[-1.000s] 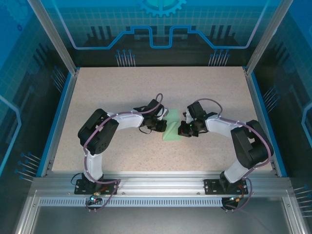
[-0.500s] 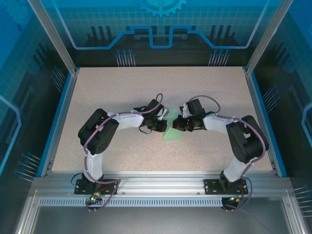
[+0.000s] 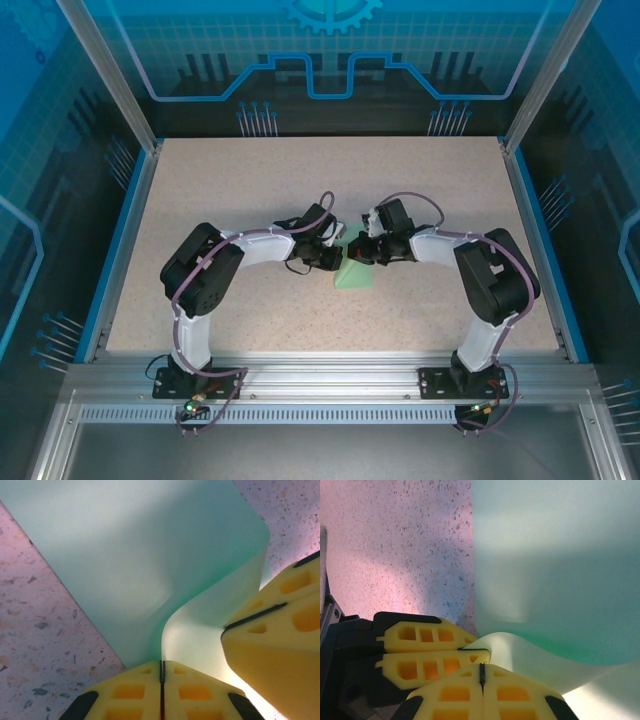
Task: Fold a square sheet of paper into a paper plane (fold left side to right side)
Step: Fold the triangle a second time at the center of the table.
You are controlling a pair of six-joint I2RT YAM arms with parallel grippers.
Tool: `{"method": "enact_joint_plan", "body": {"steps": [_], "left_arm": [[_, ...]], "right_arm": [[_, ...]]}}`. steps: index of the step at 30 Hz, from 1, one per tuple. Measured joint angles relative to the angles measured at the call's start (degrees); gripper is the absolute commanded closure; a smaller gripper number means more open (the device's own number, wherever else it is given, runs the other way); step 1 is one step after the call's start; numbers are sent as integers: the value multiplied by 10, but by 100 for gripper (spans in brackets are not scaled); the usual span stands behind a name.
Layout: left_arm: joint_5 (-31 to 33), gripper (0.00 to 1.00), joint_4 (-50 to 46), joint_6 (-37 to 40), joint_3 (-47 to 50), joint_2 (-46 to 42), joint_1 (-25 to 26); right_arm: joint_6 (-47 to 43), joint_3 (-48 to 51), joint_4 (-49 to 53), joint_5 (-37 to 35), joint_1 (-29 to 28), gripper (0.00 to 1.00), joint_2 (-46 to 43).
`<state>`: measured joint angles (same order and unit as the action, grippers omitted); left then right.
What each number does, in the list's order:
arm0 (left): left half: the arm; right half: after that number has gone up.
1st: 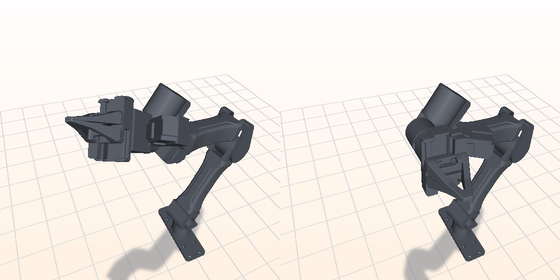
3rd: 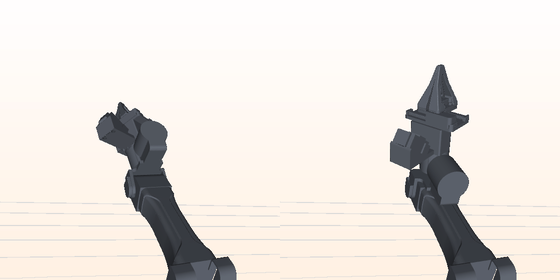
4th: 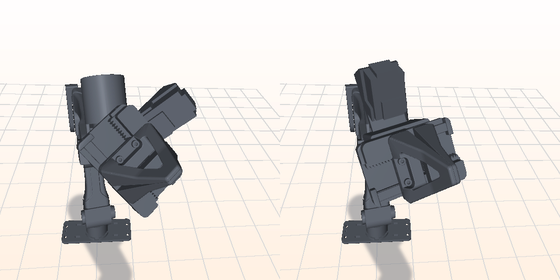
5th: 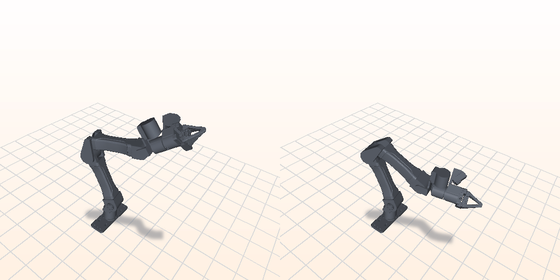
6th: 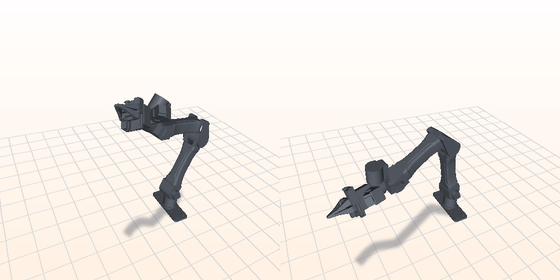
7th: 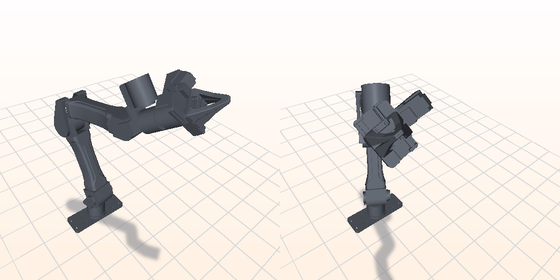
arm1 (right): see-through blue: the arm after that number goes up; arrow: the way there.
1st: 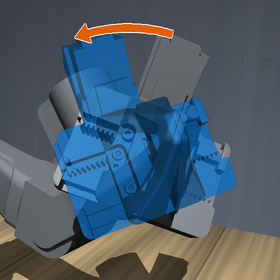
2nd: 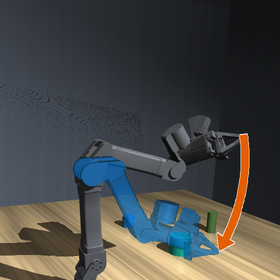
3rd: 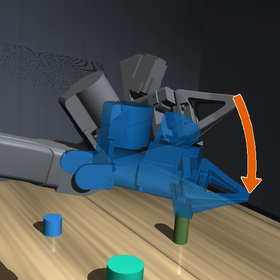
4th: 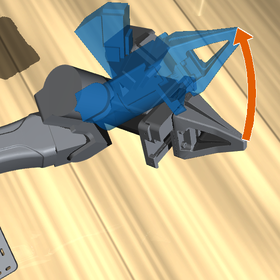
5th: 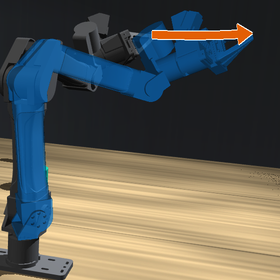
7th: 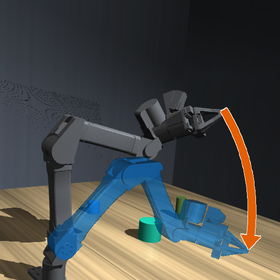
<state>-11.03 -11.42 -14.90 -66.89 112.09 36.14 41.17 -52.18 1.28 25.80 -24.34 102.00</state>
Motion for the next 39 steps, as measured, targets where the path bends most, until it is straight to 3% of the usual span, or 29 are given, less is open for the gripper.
{"method": "enact_joint_plan", "body": {"steps": [30, 39], "left_arm": [[-4, 92, -1, 2, -6, 5, 0], [-4, 87, -1, 3, -6, 5, 0]], "right_arm": [[-25, -8, 53, -41, -2, 100, 19], [-26, -7, 60, -48, -2, 100, 21]]}}
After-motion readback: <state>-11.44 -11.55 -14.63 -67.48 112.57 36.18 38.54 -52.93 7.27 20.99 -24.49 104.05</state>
